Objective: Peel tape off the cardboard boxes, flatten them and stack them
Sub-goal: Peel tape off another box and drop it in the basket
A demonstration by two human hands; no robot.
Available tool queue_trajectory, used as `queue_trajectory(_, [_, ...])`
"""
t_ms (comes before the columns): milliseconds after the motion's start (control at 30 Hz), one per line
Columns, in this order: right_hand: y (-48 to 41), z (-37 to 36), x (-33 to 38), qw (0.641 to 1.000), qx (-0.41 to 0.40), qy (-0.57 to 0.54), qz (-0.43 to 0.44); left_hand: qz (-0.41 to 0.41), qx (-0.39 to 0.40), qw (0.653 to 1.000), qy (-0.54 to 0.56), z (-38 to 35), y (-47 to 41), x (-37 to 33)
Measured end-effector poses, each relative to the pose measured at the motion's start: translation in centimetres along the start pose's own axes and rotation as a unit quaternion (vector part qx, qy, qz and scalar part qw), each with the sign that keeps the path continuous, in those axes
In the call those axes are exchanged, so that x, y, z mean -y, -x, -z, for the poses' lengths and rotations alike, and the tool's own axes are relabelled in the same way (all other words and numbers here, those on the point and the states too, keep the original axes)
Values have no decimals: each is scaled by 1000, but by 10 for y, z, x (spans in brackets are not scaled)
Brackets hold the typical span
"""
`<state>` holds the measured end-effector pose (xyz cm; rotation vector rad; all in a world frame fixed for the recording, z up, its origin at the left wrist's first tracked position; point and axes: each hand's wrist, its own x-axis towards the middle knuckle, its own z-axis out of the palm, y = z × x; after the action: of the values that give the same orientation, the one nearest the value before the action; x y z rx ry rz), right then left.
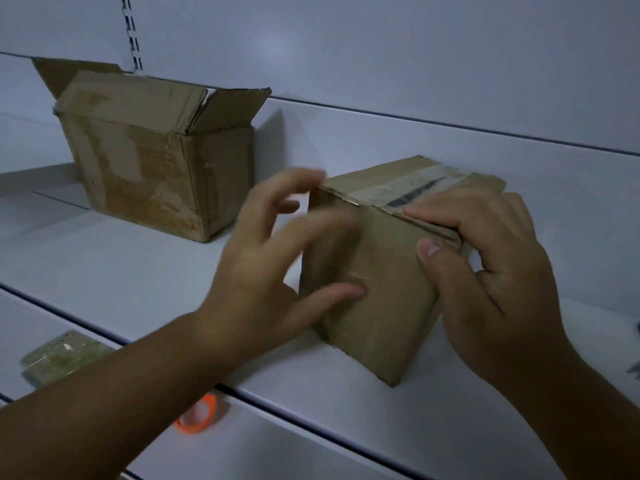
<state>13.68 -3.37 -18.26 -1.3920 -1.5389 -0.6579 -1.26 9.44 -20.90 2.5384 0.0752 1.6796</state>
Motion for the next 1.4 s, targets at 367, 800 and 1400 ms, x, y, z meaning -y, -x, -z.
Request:
queue_trajectory(367, [0, 2, -1, 1000, 14, 2, -13, -144, 48, 985, -80, 2, -4, 4])
queue_trajectory(800, [-1, 2, 2, 999, 25, -32, -21, -94, 22, 993, -61, -21, 10, 2])
queue_trajectory(1400, [-1, 2, 0, 999, 21, -33, -16, -28, -4, 999, 22, -13, 4, 6])
